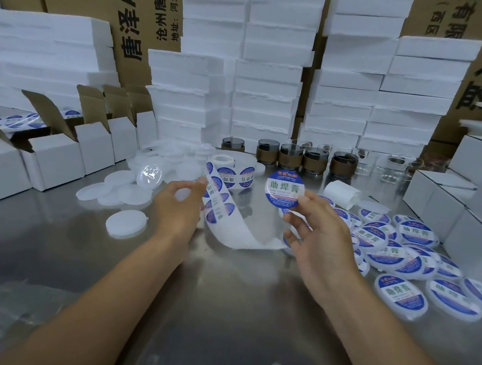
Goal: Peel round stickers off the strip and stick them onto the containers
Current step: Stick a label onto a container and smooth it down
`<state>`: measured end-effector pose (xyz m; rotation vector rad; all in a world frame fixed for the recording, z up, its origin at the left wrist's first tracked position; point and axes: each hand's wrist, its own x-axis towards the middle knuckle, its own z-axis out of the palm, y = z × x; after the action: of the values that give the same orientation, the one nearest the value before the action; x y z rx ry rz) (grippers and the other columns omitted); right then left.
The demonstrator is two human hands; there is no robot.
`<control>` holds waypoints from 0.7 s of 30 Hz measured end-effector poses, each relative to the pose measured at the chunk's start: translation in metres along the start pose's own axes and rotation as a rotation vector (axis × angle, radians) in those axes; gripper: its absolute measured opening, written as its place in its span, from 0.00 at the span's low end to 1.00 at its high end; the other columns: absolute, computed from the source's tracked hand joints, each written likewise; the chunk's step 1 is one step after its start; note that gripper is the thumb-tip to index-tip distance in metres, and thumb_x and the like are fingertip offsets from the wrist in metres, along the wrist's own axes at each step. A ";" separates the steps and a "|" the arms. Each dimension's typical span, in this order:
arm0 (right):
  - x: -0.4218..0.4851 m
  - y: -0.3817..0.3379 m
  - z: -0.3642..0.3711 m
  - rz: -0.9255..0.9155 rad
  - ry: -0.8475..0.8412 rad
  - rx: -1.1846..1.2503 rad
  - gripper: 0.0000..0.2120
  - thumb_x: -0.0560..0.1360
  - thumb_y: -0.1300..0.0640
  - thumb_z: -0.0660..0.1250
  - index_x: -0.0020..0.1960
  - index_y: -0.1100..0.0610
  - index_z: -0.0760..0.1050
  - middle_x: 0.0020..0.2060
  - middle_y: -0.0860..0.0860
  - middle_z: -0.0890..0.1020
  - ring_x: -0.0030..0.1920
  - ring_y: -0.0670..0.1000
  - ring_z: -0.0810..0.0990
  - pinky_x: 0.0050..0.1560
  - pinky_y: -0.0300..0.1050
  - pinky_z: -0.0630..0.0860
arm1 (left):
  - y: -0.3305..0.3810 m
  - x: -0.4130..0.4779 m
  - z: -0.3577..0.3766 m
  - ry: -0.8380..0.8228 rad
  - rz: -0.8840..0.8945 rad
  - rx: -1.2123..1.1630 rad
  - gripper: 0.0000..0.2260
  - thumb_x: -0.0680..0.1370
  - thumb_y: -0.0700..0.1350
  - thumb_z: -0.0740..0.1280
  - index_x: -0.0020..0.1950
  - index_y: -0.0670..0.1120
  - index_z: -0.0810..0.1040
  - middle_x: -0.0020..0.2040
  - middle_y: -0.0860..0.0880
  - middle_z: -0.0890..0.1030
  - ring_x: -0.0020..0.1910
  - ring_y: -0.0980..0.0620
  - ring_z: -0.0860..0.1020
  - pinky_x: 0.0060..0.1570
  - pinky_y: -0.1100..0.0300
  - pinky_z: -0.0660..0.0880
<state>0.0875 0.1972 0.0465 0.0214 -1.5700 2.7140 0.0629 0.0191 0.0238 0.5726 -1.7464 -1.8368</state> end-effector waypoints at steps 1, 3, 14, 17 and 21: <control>-0.001 0.000 0.001 0.006 -0.030 0.000 0.02 0.70 0.58 0.69 0.40 0.51 0.78 0.34 0.47 0.82 0.29 0.43 0.77 0.34 0.38 0.69 | 0.002 0.001 0.000 0.026 -0.009 -0.024 0.09 0.74 0.57 0.69 0.41 0.53 0.77 0.42 0.48 0.82 0.41 0.50 0.80 0.48 0.54 0.78; -0.004 0.000 0.004 0.005 -0.083 -0.005 0.05 0.62 0.53 0.73 0.37 0.50 0.80 0.34 0.47 0.82 0.29 0.43 0.76 0.32 0.37 0.69 | 0.010 0.000 0.001 -0.019 -0.050 -0.146 0.09 0.76 0.57 0.65 0.44 0.52 0.77 0.46 0.47 0.82 0.43 0.49 0.82 0.49 0.52 0.79; -0.011 0.008 0.009 -0.163 -0.200 -0.212 0.04 0.66 0.61 0.72 0.39 0.55 0.79 0.31 0.46 0.84 0.29 0.37 0.78 0.28 0.26 0.69 | 0.021 -0.034 0.013 -0.724 -0.301 -0.550 0.27 0.81 0.59 0.48 0.59 0.39 0.75 0.59 0.36 0.78 0.57 0.41 0.77 0.55 0.51 0.75; -0.011 0.011 0.009 -0.163 -0.183 -0.246 0.04 0.67 0.61 0.73 0.40 0.56 0.79 0.32 0.46 0.84 0.31 0.37 0.80 0.29 0.25 0.69 | 0.019 -0.034 0.012 -0.776 -0.280 -0.528 0.26 0.80 0.59 0.48 0.51 0.42 0.77 0.49 0.41 0.82 0.48 0.46 0.81 0.52 0.54 0.77; -0.010 0.013 0.007 -0.151 -0.145 -0.297 0.05 0.66 0.59 0.74 0.40 0.55 0.79 0.31 0.46 0.84 0.28 0.37 0.78 0.28 0.26 0.69 | 0.019 -0.033 0.011 -0.816 -0.272 -0.539 0.26 0.79 0.60 0.49 0.52 0.42 0.78 0.48 0.43 0.84 0.45 0.49 0.83 0.49 0.56 0.79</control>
<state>0.0977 0.1843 0.0386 0.3264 -1.9081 2.3903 0.0828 0.0488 0.0421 -0.2131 -1.5190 -2.8610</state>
